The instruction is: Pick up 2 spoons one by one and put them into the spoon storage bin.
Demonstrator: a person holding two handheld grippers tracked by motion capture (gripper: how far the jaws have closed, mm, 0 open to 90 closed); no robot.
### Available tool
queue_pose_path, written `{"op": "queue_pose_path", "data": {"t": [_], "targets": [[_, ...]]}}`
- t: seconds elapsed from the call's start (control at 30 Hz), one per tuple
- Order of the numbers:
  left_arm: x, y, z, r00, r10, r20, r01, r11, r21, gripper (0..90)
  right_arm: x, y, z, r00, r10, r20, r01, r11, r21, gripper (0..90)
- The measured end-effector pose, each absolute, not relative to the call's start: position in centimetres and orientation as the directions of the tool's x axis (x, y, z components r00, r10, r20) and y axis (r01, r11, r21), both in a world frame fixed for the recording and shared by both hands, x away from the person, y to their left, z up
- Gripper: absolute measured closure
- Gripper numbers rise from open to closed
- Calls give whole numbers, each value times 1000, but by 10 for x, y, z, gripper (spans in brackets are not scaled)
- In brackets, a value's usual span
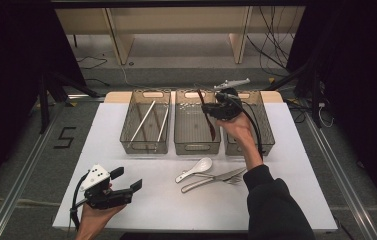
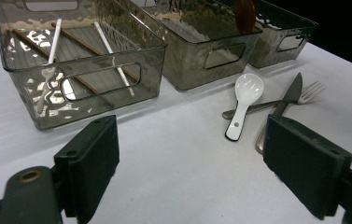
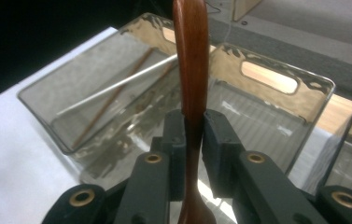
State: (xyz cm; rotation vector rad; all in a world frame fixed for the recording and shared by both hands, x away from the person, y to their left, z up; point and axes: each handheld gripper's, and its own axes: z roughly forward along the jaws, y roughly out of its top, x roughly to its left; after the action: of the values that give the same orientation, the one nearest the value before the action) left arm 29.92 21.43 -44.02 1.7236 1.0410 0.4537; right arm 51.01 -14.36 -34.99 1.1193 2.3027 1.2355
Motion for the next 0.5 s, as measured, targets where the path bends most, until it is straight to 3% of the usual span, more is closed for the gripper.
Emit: {"op": "queue_pose_path", "data": {"t": [0.5], "targets": [[299, 214, -440, 556, 814, -170, 421, -100, 902, 183, 513, -142, -368, -638, 760, 121, 533, 322, 783, 800]]}}
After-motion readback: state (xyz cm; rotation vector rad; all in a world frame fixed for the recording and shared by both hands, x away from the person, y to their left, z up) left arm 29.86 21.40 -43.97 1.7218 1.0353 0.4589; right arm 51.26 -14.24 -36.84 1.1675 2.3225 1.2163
